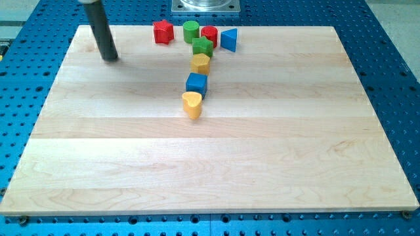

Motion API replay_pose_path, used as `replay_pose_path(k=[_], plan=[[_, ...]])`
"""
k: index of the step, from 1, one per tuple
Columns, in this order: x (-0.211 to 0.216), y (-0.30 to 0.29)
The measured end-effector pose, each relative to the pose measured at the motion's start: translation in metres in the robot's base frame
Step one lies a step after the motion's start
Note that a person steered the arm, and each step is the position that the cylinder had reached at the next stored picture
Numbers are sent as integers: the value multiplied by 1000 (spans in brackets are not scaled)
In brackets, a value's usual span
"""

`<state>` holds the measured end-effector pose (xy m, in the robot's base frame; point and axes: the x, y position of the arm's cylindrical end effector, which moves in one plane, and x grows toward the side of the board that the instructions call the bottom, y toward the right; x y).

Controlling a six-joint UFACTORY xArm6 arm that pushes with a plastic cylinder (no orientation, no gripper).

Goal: Push the red star into the green circle

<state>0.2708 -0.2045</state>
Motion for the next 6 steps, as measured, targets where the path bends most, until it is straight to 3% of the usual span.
replay_pose_path(k=[1, 3, 6], plan=[[-41, 17], [-46, 89], [-79, 127]])
